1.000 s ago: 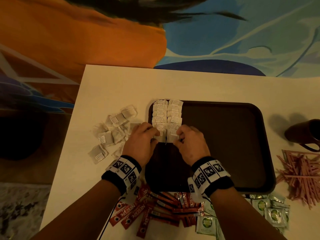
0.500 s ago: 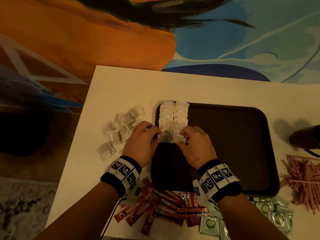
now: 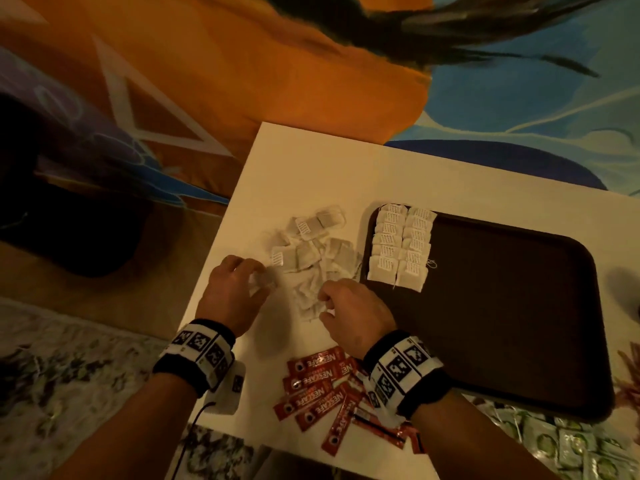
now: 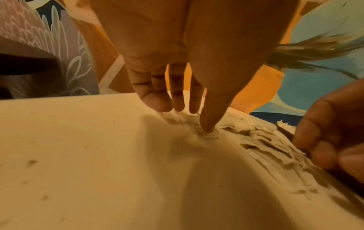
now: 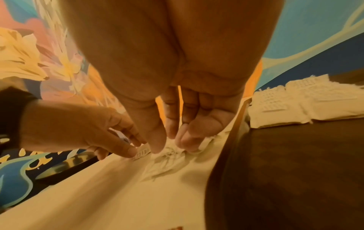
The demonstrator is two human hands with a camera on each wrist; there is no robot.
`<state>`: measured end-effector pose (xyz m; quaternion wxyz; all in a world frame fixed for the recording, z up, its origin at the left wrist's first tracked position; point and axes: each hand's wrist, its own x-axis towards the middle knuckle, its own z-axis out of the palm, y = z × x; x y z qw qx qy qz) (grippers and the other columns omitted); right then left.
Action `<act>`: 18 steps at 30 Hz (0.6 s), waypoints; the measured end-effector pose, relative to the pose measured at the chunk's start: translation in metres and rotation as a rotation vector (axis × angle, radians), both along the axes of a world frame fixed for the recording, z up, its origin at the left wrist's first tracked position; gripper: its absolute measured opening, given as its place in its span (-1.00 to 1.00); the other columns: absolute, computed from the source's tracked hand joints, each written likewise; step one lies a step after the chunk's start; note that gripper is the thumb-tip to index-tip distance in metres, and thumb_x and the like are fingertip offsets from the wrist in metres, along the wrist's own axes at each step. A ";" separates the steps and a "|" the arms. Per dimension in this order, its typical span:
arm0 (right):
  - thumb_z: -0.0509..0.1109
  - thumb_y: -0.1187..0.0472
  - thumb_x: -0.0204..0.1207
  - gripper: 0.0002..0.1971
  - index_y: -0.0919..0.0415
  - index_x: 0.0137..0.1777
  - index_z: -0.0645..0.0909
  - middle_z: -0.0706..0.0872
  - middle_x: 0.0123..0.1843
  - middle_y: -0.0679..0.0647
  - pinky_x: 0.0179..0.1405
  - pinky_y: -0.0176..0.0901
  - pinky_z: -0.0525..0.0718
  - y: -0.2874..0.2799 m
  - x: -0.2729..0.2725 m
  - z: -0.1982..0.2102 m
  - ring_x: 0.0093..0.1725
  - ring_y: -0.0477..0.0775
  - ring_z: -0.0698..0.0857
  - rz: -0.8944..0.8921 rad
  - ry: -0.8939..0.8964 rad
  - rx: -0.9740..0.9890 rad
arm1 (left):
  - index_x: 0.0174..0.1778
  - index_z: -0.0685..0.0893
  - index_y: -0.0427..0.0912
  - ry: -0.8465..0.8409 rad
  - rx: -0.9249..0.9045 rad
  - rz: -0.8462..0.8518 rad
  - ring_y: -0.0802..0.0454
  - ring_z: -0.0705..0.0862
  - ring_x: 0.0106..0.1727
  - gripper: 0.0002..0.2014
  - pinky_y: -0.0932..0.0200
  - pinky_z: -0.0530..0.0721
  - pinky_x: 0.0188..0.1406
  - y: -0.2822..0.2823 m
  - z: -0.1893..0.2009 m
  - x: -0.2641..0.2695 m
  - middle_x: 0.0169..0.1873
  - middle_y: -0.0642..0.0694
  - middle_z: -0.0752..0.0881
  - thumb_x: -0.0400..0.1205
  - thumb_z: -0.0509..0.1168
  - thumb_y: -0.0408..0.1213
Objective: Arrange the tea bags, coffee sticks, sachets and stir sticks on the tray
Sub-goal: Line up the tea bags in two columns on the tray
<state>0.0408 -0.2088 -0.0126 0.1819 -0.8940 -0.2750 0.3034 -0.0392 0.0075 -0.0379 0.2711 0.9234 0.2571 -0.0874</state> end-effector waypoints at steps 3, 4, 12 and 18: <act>0.35 0.16 0.66 -0.71 0.01 0.36 0.55 0.63 0.29 0.04 0.18 0.09 0.71 0.014 -0.004 -0.001 0.25 0.19 0.66 0.012 -0.029 -0.042 | 0.43 0.61 0.05 0.027 -0.011 0.018 -0.16 0.49 0.41 -0.58 -0.11 0.60 0.34 -0.002 -0.002 -0.001 0.43 -0.04 0.50 0.66 0.44 -0.02; 0.35 0.16 0.66 -0.69 0.00 0.38 0.54 0.62 0.31 0.05 0.19 0.09 0.71 0.017 -0.004 -0.001 0.26 0.19 0.65 0.004 -0.040 -0.051 | 0.46 0.60 0.04 0.036 -0.012 0.015 -0.18 0.48 0.43 -0.57 -0.14 0.60 0.36 -0.003 -0.002 0.000 0.45 -0.05 0.48 0.67 0.43 -0.04; 0.39 0.12 0.64 -0.55 -0.06 0.52 0.46 0.56 0.38 0.09 0.21 0.12 0.73 0.028 0.007 -0.003 0.33 0.20 0.63 -0.046 -0.099 -0.066 | 0.44 0.53 0.05 0.117 -0.062 -0.054 -0.13 0.55 0.29 -0.63 -0.04 0.63 0.22 -0.003 0.001 0.003 0.25 -0.07 0.56 0.71 0.35 -0.10; 0.41 0.03 0.67 -0.57 0.00 0.51 0.50 0.54 0.40 0.11 0.22 0.12 0.71 0.038 0.002 -0.005 0.36 0.22 0.60 0.036 -0.167 -0.141 | 0.14 0.61 0.03 0.144 -0.081 -0.094 -0.02 0.59 -0.01 -0.87 0.13 0.59 -0.03 0.000 0.008 -0.008 0.11 -0.01 0.53 0.71 0.35 -0.13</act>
